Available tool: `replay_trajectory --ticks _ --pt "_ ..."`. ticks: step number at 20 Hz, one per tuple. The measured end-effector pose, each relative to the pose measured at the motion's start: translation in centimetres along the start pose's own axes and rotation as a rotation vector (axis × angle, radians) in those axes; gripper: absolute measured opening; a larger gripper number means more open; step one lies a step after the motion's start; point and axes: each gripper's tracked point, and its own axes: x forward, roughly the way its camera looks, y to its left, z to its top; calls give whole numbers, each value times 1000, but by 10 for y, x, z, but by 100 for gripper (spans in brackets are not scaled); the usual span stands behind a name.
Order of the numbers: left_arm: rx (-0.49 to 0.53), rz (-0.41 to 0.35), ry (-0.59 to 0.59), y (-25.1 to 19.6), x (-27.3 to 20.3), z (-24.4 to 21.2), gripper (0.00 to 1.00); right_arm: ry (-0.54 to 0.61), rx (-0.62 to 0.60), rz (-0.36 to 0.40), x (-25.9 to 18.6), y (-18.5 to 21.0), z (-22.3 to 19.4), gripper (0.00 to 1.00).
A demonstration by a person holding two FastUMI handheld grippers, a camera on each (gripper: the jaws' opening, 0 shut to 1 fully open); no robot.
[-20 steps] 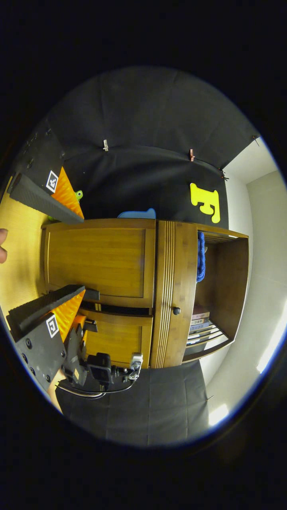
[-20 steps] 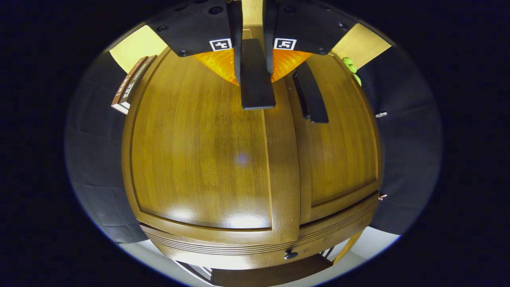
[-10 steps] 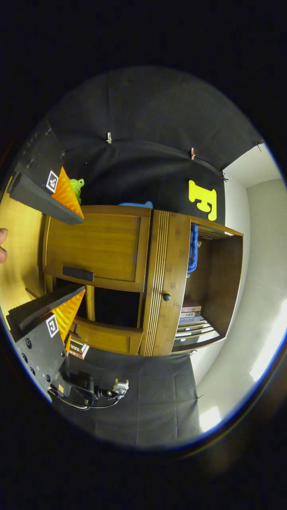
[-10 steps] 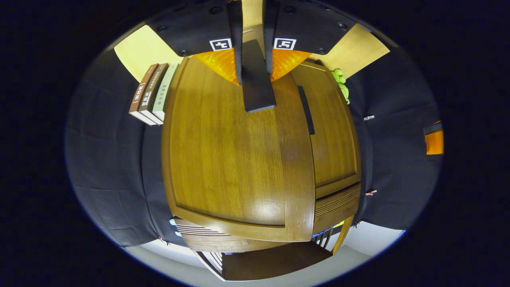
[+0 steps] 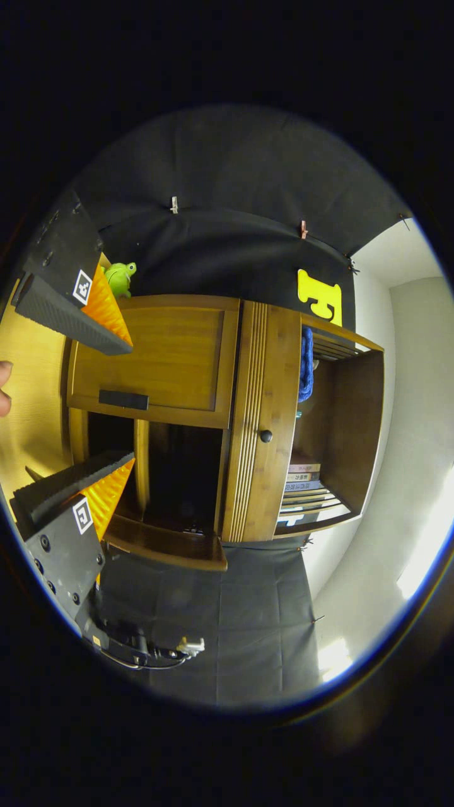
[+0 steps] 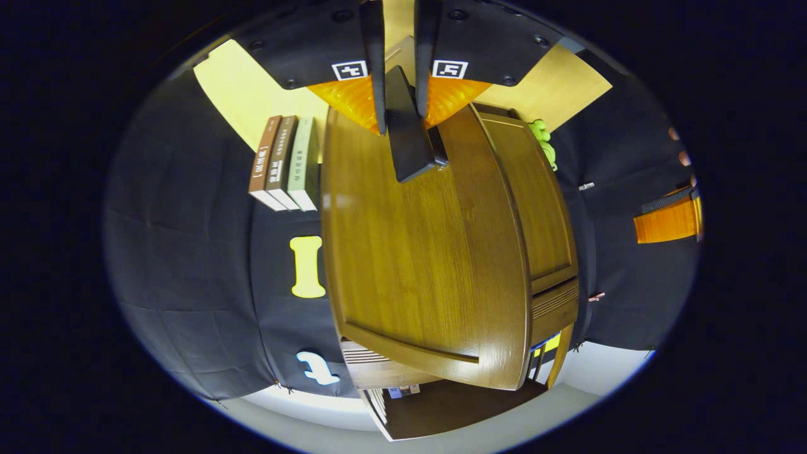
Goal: Open the right door of the double-door shoe cabinet with the right hand, and open the left door with the left hand.
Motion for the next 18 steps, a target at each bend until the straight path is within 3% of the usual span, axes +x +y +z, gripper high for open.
replay_trajectory --ticks 9,13,18 --pt "-17 -34 25 -59 23 -9 92 7 32 -58 -25 -92 12 17" --pt "-19 -26 30 -70 30 -9 92 -4 16 -14 -35 -103 23 16" --pt "-22 -13 32 -79 38 -5 92 -43 -35 -45 -39 -128 39 16"
